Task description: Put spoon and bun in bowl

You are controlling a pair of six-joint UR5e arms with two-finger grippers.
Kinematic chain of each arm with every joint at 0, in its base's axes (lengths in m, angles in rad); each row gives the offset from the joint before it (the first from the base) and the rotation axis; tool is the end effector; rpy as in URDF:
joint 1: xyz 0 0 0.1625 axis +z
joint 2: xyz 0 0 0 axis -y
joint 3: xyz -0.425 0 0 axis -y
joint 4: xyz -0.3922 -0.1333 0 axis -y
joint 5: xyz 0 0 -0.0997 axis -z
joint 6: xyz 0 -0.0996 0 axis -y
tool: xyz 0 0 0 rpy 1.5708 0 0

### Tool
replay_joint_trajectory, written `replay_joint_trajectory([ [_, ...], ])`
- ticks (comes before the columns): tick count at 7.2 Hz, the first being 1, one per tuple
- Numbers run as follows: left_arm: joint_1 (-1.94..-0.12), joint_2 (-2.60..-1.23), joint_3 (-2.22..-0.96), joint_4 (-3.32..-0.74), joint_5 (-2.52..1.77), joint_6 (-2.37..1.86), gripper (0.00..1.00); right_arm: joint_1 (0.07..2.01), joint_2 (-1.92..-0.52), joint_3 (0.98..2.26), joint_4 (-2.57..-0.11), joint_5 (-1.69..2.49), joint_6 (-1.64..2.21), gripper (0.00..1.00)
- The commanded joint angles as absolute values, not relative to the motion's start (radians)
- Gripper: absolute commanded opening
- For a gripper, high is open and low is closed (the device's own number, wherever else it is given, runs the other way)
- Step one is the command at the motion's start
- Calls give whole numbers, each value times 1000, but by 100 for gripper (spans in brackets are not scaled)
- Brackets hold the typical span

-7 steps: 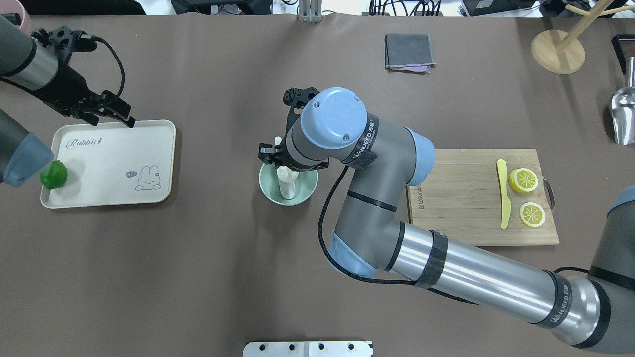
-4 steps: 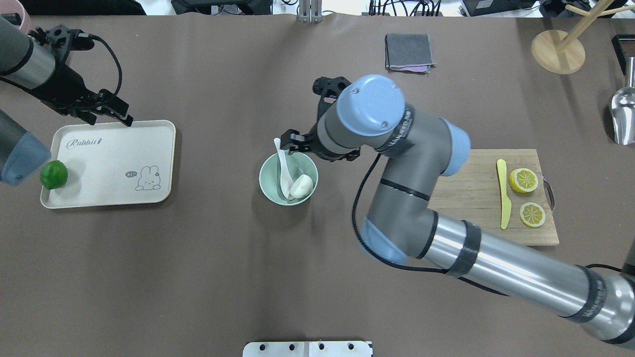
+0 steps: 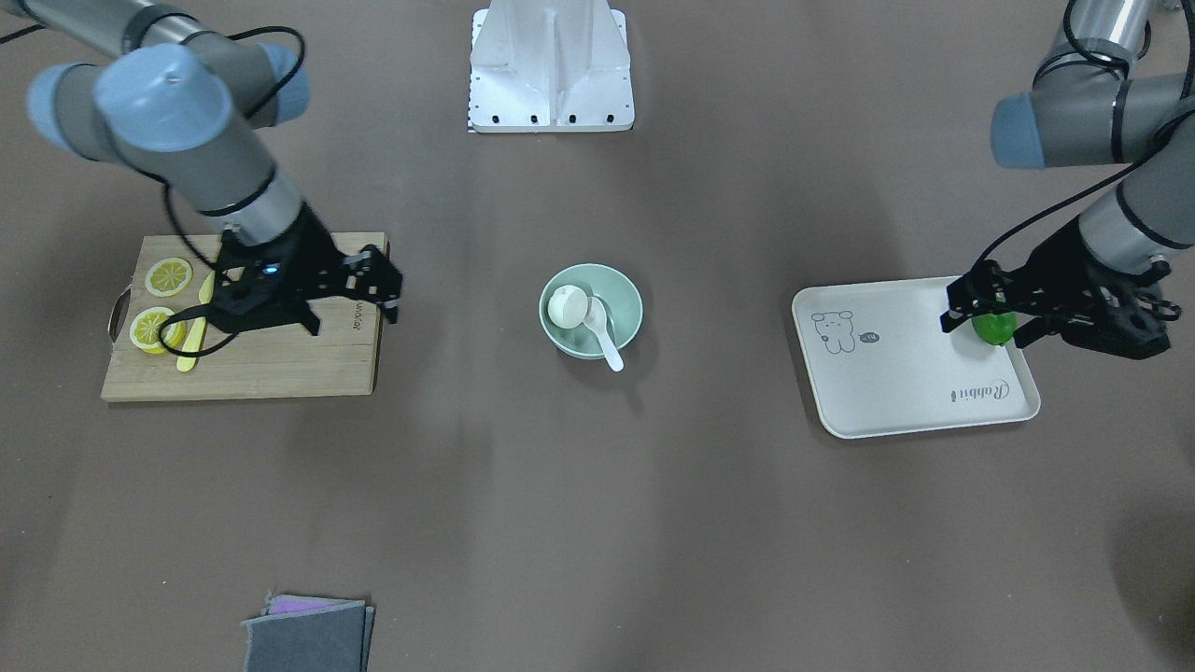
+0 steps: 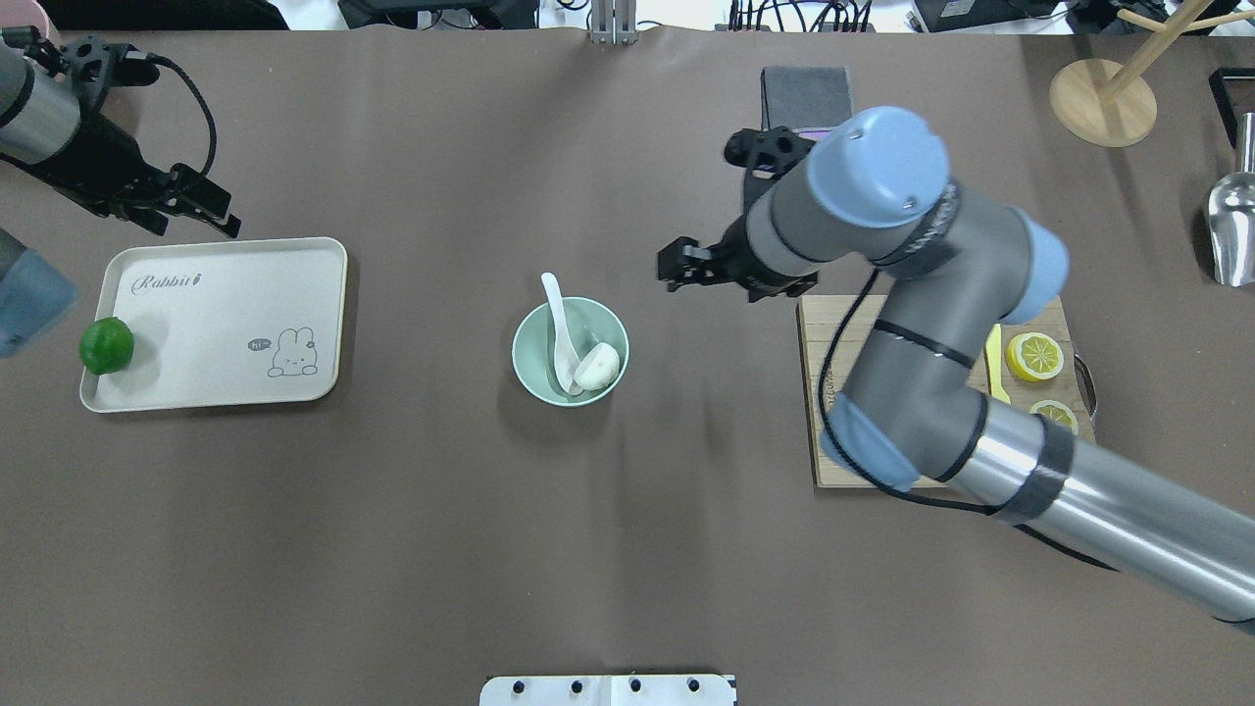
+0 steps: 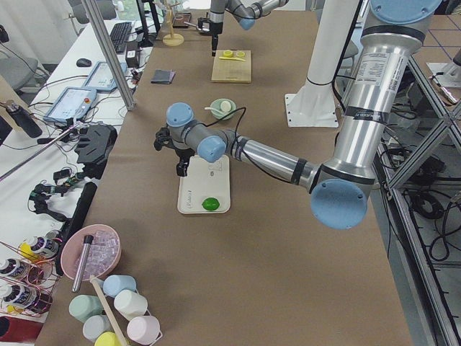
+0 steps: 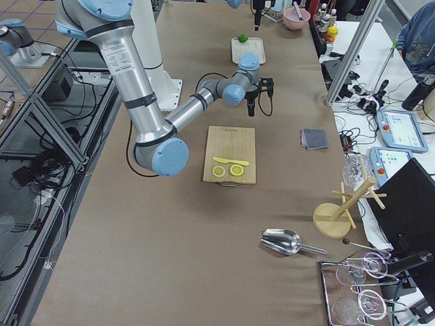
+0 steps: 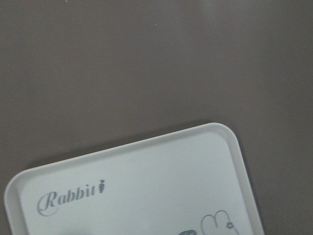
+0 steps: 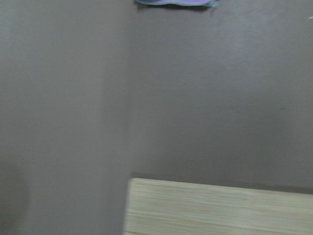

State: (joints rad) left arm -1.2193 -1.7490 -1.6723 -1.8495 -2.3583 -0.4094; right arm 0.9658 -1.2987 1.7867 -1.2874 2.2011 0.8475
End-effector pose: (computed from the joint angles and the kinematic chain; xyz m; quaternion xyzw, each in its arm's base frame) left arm 0.1388 -0.5606 0.4793 0.0994 0.4369 0.0800 0.8904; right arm -0.2732 -0.5262 0.3762 0.0767 -0.4522 -0.0092 0.8885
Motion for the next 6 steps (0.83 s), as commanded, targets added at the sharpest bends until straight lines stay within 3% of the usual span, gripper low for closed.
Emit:
replay_joint_trajectory([
  [1, -1368, -1665, -1669, -1810, -2371, -165, 98, 1212, -1504, 1780, -1292, 2337, 433, 100],
  [3, -1513, -1593, -1669, -1726, -2373, 114, 98, 1363, -1590, 1772, -1409, 2347, 130, 100],
  [6, -1537, -1471, -1707, -1738, -2365, 193, 98, 1425, -1595, 1775, -1505, 2349, -20, 100],
])
